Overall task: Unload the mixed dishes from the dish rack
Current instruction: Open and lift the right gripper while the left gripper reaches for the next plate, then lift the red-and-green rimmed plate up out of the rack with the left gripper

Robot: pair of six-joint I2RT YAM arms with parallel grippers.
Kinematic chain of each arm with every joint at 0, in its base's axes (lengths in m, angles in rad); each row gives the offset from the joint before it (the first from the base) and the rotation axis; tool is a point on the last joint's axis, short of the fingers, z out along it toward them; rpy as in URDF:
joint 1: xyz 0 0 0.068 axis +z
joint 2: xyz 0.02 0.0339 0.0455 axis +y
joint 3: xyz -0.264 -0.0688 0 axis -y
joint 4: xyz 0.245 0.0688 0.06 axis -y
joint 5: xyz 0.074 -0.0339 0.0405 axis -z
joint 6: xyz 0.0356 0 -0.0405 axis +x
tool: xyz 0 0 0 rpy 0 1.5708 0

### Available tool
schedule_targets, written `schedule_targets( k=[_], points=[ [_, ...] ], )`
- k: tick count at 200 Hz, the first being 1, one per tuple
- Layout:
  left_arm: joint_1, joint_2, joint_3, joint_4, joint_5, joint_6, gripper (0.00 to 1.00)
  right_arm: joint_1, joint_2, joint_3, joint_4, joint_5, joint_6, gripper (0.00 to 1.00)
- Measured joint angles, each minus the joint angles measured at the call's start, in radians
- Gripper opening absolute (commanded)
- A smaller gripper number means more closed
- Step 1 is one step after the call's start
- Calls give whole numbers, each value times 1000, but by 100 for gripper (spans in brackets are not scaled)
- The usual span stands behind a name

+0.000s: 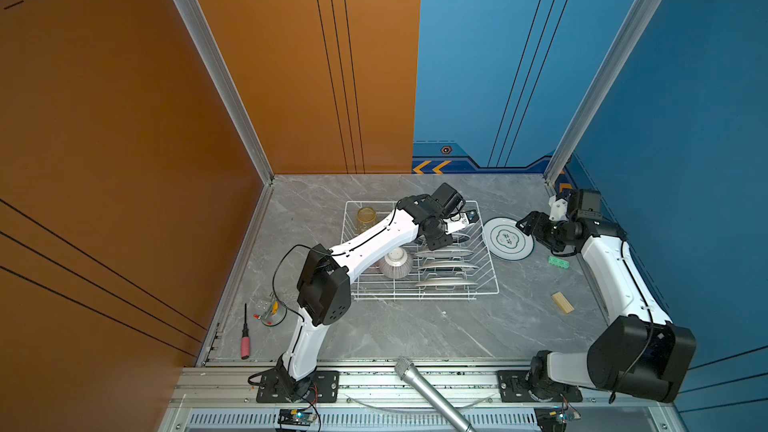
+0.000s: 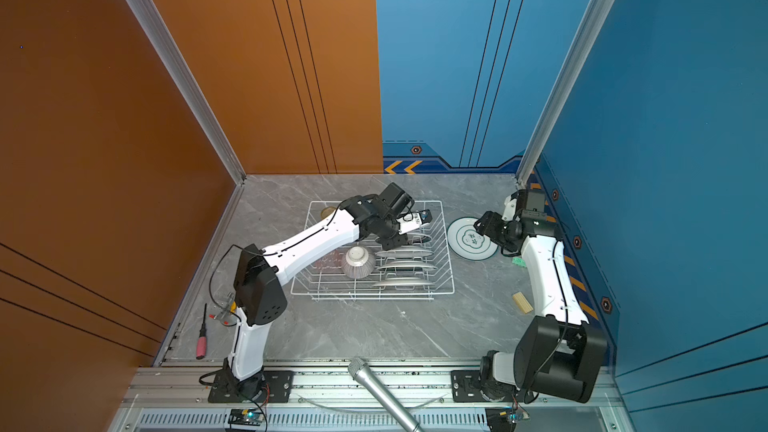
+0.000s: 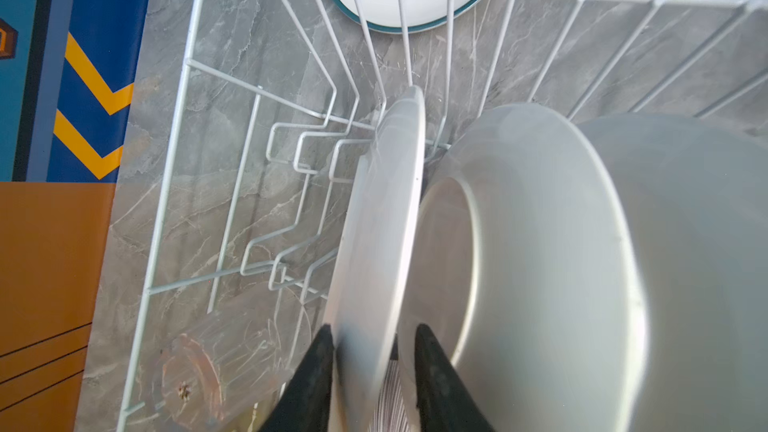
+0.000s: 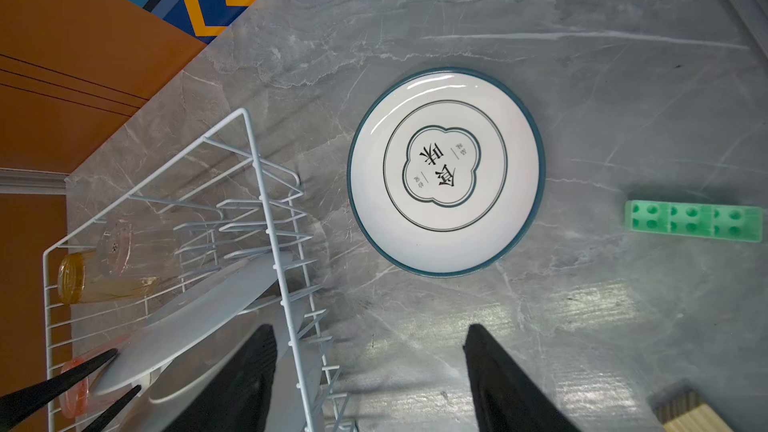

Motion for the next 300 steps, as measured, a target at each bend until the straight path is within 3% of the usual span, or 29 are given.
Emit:
schedule_targets(
  k=[189,300],
  points=[
    [-37,51,51,62,-278,150,0,-13,0,-4,3,-44,0,71],
    [-74,4,-76,200,-361,171,0,-13,-13,-17,13,-64,1,71]
  ],
)
